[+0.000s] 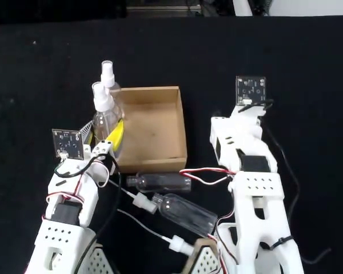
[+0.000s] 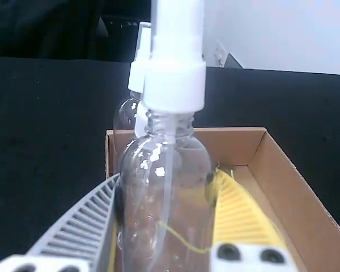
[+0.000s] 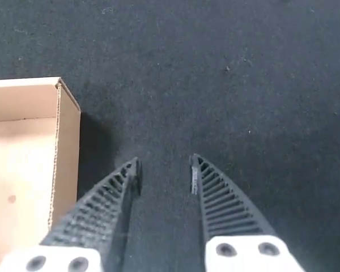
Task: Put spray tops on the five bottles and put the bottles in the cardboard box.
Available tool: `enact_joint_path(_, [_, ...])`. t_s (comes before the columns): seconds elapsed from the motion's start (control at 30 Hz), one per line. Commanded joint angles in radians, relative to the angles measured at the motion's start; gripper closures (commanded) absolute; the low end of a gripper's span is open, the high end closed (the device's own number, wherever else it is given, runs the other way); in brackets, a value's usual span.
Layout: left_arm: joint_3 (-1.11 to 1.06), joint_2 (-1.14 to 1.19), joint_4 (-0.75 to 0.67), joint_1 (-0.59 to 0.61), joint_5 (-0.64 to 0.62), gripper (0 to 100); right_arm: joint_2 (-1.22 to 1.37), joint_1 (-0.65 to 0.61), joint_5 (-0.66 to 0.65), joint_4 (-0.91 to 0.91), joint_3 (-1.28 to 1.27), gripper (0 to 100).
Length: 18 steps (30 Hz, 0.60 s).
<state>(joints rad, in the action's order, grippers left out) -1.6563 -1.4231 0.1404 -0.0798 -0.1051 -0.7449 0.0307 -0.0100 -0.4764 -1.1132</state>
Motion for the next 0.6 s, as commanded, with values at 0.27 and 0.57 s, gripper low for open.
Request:
enact_joint_path(0.27, [0.061,-0.005,0.003,0.015,0.006,97,-0.010,-0.012,0.005,-0.002,0.004,87.5])
enact_joint_path(0.57, [0.042,-0.232,0.028,0.015,0.008,97,-0.008,-0.012,0.005,-0.002,0.002,87.5])
